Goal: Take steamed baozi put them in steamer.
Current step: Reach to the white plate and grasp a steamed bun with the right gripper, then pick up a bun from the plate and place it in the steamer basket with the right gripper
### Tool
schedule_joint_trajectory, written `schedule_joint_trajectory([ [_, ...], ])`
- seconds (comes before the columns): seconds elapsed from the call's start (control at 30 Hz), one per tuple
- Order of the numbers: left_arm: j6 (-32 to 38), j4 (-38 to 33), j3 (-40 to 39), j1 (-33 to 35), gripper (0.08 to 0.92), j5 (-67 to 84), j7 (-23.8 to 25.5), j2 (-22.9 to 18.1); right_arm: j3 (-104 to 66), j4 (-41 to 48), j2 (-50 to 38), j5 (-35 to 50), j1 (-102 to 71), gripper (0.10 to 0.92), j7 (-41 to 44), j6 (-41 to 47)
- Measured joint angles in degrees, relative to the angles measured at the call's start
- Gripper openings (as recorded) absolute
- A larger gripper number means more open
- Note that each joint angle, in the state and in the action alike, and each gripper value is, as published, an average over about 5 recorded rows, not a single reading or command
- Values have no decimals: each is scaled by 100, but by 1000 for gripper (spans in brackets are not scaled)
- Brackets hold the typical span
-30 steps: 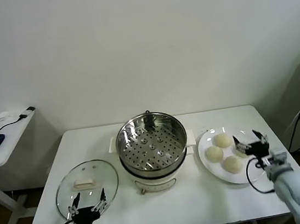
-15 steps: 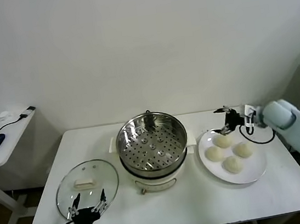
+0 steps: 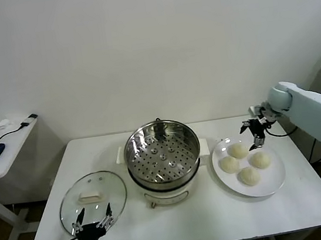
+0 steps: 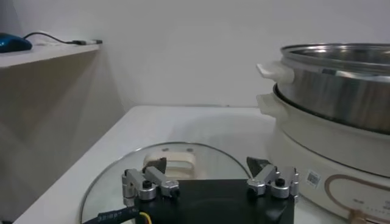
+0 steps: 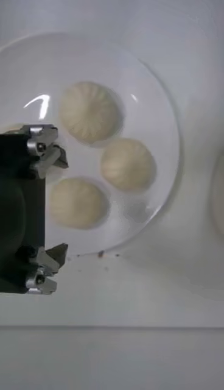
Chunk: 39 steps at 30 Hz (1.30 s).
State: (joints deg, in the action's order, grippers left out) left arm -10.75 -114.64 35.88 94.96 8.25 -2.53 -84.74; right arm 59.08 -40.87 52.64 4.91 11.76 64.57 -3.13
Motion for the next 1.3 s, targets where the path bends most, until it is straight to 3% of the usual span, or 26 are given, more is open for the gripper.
schedule_joint_trajectory([
  [0.4, 25, -11, -14, 47, 823, 10, 1, -3, -127, 901, 729, -252, -344, 817, -173, 183],
  [0.77, -16, -93, -58, 65, 823, -26, 4, -20, -272, 1059, 851, -457, -385, 685, -245, 349],
  [0.97, -9, -123, -70, 92, 823, -71, 4, -18, -32, 614, 634, -65, 33, 679, -186, 386],
  [1.3, 14, -209, -165, 119, 823, -159, 5, -9, 1268, -903, 551, 1229, 2093, 680, 166, -221],
])
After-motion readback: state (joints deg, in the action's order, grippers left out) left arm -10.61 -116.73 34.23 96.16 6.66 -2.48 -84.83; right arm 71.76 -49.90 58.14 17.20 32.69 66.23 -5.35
